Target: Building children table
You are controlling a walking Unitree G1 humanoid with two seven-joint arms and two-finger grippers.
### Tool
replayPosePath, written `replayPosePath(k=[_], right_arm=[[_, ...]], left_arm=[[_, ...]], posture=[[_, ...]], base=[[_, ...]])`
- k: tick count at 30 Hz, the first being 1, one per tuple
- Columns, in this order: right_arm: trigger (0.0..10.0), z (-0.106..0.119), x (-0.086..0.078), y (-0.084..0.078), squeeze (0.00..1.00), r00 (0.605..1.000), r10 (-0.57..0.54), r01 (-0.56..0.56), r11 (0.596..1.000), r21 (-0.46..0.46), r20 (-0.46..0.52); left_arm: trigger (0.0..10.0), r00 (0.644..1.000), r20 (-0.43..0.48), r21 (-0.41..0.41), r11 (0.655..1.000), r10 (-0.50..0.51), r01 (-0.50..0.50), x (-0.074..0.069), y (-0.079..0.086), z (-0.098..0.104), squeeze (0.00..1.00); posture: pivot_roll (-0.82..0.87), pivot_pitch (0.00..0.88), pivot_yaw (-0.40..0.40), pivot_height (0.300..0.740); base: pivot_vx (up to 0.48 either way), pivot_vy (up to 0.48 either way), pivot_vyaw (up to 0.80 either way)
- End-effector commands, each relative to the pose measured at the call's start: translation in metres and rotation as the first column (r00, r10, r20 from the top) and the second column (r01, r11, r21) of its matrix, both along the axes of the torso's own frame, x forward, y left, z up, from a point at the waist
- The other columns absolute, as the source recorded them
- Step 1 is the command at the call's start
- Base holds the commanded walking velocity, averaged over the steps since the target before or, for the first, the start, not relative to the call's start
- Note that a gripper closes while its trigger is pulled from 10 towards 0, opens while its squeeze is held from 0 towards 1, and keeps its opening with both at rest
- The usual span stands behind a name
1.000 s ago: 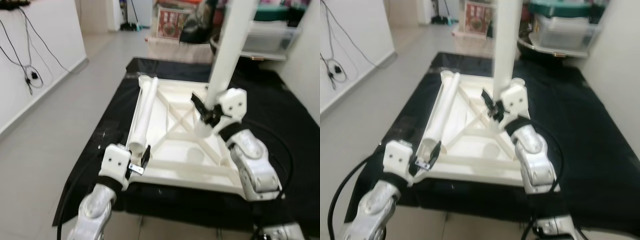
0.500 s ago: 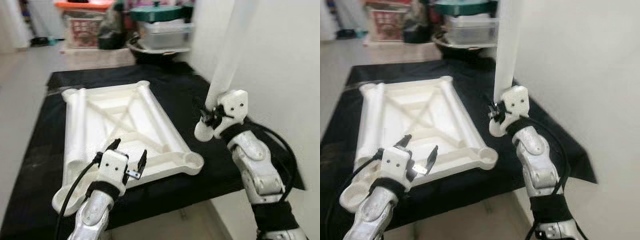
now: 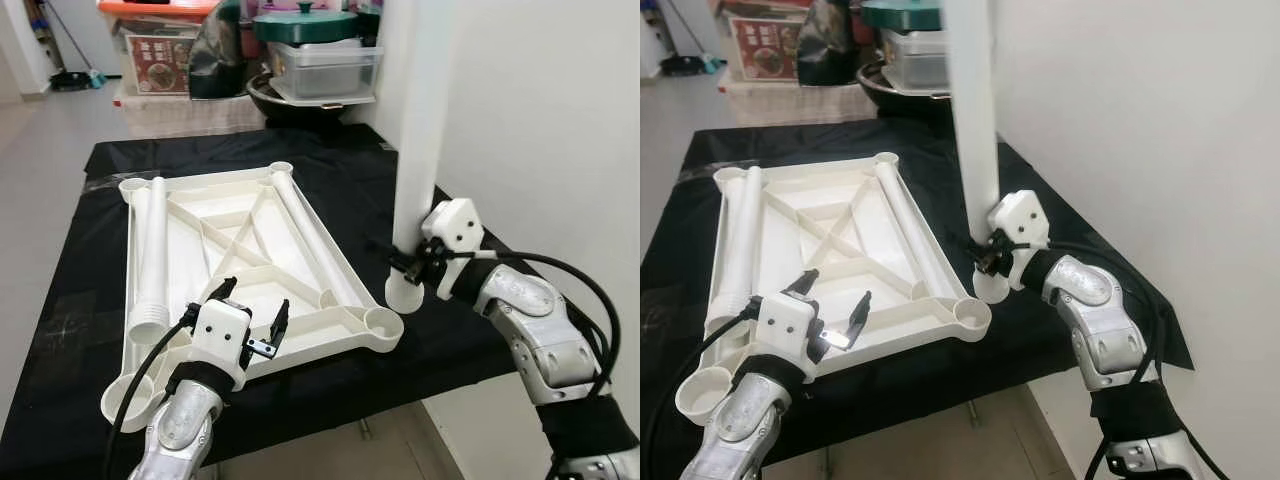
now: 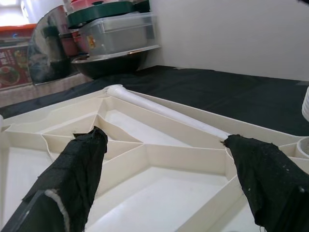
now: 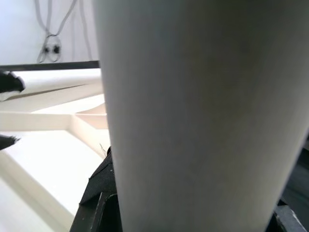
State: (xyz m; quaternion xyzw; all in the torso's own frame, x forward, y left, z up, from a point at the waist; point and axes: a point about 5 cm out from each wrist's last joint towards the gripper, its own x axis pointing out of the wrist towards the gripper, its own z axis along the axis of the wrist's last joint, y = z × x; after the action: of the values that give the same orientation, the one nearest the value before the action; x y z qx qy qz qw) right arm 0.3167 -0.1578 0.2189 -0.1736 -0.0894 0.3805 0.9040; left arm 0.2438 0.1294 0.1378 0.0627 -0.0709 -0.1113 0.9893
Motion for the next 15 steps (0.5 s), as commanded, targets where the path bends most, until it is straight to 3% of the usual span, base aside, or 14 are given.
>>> replayPosePath(k=[1,5,15], right_arm=[[10.0,0.002,0.001,0.002,0.00,1.000,0.022,-0.021,1.000,-0.015,0.018],[10.0,-0.006,-0.004,0.013,0.00,0.995,0.097,-0.097,0.994,-0.048,-0.009],[10.0,-0.020,-0.015,0.022,0.00,0.986,0.154,-0.157,0.987,-0.041,-0.061]], left_arm=[[10.0,1.000,-0.022,0.001,1.000,0.001,-0.001,-0.001,0.001,-0.005,0.00],[10.0,1.000,-0.021,0.005,1.000,0.005,-0.005,-0.001,0.003,-0.004,0.00],[10.0,1.000,-0.023,0.011,1.000,0.013,-0.013,-0.001,0.006,-0.004,0.00]], posture=[[0.04,0.000,-0.063,0.740],[0.06,0.000,-0.070,0.740],[0.06,0.000,-0.066,0.740]], base=[[0.000,0.000,0.00],[0.000,0.000,0.00],[0.000,0.000,0.00]])
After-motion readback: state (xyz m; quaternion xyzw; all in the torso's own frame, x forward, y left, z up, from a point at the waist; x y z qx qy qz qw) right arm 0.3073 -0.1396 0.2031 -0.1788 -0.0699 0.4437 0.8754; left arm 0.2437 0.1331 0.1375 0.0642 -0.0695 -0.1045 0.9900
